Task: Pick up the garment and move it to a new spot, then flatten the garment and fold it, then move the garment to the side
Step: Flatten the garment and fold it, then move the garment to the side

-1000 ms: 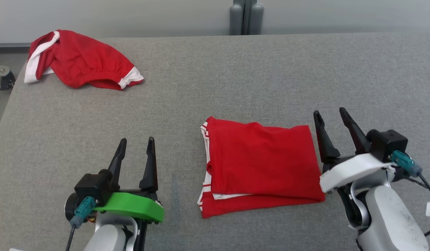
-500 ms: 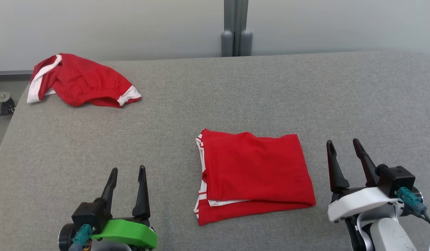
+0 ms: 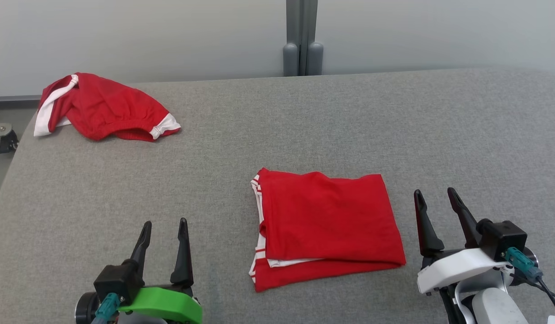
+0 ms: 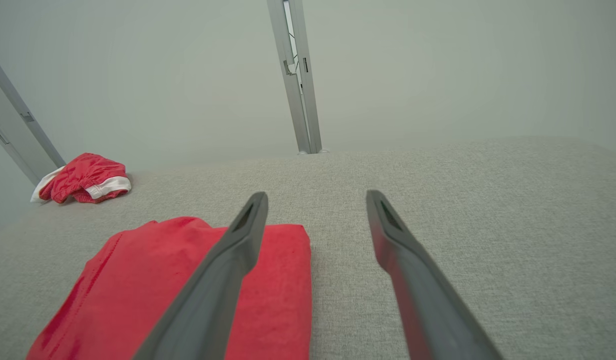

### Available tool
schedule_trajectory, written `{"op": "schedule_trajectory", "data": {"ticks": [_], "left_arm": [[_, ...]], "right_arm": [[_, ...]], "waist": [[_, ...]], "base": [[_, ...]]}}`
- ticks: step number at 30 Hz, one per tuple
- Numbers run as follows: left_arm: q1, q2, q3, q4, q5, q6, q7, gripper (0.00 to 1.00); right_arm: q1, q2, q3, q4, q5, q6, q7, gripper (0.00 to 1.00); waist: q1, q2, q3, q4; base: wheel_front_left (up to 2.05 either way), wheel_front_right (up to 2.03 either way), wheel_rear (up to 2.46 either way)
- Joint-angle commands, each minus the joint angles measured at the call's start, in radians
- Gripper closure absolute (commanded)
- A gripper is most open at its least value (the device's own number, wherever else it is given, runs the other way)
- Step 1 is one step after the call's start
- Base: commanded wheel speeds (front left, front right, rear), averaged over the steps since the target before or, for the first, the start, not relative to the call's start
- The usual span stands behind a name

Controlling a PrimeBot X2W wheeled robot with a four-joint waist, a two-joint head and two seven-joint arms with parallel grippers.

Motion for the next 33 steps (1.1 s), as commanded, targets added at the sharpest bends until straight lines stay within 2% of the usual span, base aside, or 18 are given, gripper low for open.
{"op": "schedule_trajectory", "data": {"ticks": [1, 8, 17, 24, 33], "left_arm": [[0.009, -0.001, 0.008, 0.004, 0.012, -0.006, -0.003, 0.0], [0.0, -0.011, 0.017, 0.006, 0.024, -0.015, -0.003, 0.0], [-0.031, -0.022, 0.019, -0.002, 0.038, -0.025, -0.003, 0.0], [-0.047, -0.031, 0.02, -0.007, 0.037, -0.029, -0.003, 0.0], [-0.066, -0.038, 0.025, -0.013, 0.036, -0.033, -0.003, 0.0]], "right_arm": [[0.002, -0.001, -0.002, -0.001, 0.003, 0.0, 0.004, 0.0], [-0.012, -0.001, -0.013, 0.005, 0.012, 0.0, 0.058, 0.0], [-0.054, -0.023, -0.033, 0.028, 0.053, 0.0, 0.312, 0.0], [-0.115, -0.062, -0.044, 0.075, 0.085, 0.0, 0.413, 0.0], [-0.173, -0.108, 0.024, 0.154, 0.137, 0.0, 0.534, 0.0]], "waist": [[0.0, 0.0, 0.001, 0.001], [0.0, 0.0, 0.014, 0.01], [0.0, 0.0, 0.065, 0.055], [0.0, 0.0, 0.114, 0.11], [0.0, 0.0, 0.162, 0.16]], "base": [[0.0, 0.0, 0.0], [0.0, 0.0, 0.0], [0.0, 0.0, 0.0], [0.0, 0.0, 0.0], [0.0, 0.0, 0.0]]}}
